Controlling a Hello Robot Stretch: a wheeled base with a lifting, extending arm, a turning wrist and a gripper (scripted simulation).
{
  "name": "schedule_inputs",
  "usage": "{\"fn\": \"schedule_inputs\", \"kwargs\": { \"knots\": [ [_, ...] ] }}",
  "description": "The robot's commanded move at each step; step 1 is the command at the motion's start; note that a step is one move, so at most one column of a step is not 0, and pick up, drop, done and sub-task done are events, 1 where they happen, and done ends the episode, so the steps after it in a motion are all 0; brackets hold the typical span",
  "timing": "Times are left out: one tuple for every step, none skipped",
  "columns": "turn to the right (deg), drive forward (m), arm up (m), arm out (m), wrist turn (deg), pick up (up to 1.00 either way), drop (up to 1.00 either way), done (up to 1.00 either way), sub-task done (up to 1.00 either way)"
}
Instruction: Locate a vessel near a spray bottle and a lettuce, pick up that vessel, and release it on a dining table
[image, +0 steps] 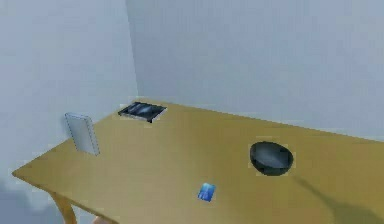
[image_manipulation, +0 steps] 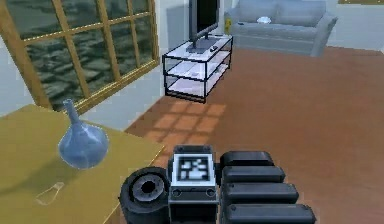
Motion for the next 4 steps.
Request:
{"fn": "schedule_inputs", "kwargs": {
  "knots": [
    [0.0, 0.1, 0.0, 0.0, 0.0, 0.0, 0.0, 0.0, 0.0],
    [45.0, 0.0, 0.0, 0.0, 0.0, 0.0, 0.0, 0.0, 0.0],
    [3.0, 0.0, 0.0, 0.0, 0.0, 0.0, 0.0, 0.0, 0.0],
    [-45.0, 0.0, 0.0, 0.0, 0.0, 0.0, 0.0, 0.0, 0.0]
  ]
}}
